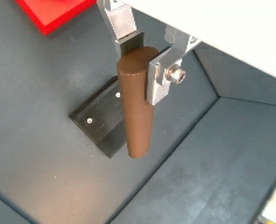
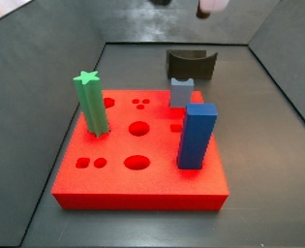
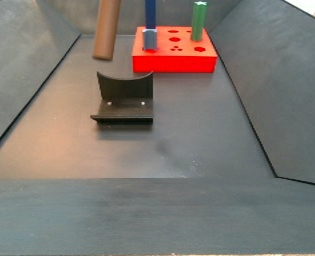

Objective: Pick up the oval object. Move up. Place the oval object on the fixture. Regrasp the oval object. Move to above the board. Insert the oval object.
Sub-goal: Move to above the board.

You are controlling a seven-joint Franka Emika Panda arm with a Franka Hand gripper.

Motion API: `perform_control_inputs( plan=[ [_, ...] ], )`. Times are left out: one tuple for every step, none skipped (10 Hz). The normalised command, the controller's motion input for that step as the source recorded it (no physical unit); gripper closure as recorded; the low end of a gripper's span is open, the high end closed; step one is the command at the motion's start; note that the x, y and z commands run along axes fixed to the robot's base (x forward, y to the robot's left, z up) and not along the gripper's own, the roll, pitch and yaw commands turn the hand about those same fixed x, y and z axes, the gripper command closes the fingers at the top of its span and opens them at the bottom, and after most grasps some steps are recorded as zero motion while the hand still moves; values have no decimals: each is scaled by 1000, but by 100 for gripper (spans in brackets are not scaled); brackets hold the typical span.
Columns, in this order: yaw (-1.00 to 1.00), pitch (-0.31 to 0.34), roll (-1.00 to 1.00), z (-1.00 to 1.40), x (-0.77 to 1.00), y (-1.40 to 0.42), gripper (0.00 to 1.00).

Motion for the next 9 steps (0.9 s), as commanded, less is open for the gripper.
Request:
perform_control_inputs(
  plan=[
    [-74, 162, -89, 1000, -66, 3, 100],
    [-23, 182, -65, 803, -50, 1, 100],
    [-1, 187, -54, 688, -42, -1, 100],
    [37, 187, -44, 458, -17, -10, 100],
    [51, 190, -40, 348, -6, -12, 100],
    [1000, 152, -477, 253, -631, -1000, 100],
    [1000, 141, -465, 232, -621, -1000, 100],
    [1000, 115, -456, 239, -614, -1000, 100],
    [1000, 91, -456, 228, -604, -1000, 100]
  ],
)
